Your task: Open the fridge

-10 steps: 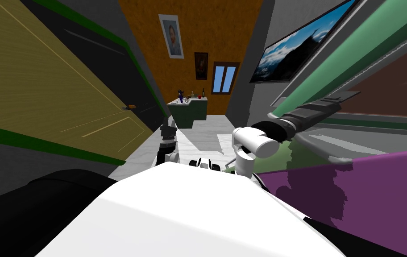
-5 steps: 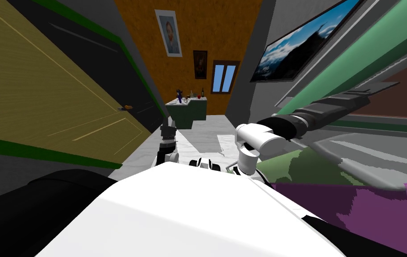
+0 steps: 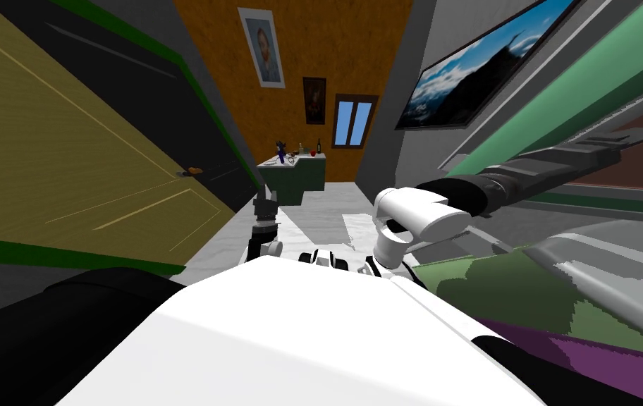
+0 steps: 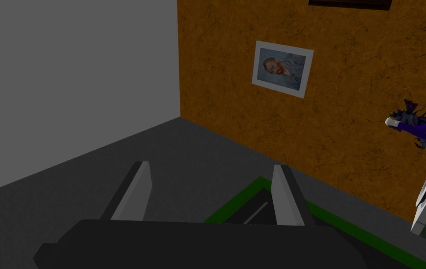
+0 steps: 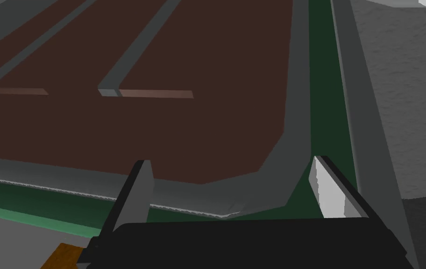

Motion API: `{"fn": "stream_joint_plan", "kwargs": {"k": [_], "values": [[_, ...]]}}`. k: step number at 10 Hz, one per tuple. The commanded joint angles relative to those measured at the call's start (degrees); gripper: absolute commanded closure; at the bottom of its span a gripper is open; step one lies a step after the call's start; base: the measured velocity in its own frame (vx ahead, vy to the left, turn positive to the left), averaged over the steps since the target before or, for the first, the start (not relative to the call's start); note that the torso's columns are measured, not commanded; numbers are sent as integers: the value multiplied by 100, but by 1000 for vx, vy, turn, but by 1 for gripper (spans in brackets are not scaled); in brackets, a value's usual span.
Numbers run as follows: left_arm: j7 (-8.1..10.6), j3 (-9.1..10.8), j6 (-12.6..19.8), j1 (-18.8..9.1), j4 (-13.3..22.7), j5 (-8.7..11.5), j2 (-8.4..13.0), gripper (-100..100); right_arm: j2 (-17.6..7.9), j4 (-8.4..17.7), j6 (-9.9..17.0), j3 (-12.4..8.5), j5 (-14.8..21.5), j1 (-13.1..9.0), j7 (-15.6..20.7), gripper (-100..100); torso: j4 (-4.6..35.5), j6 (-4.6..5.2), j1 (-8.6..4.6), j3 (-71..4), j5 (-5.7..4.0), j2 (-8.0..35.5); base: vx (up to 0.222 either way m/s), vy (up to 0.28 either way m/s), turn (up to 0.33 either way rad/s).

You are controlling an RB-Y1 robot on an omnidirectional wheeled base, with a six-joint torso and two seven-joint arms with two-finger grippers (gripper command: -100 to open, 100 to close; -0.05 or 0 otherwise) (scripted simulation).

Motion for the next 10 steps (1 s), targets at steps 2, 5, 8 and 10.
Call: {"fn": "stream_joint_plan", "kwargs": {"k": [2, 5, 8, 10], "values": [[0, 0, 0, 0, 0, 0, 0, 0, -45, -56, -244, -173, -56, -364, 135, -100, 0, 0, 0, -2, 1, 0, 100, 20, -20], [0, 0, 0, 0, 0, 0, 0, 0, -135, -87, -332, -313, -111, -666, 250, -100, 21, 9, 4, 9, 16, 27, 86, 16, -18], [0, 0, 0, 0, 0, 0, 0, 0, -129, -128, -361, -407, -163, -878, 326, -100, 50, 21, 9, 22, 37, 60, 86, 8, -23], [0, 0, 0, 0, 0, 0, 0, 0, -35, -188, -454, -507, -228, -1105, 404, -100, 67, 25, 29, 28, 57, 78, 89, 13, -27]]}}
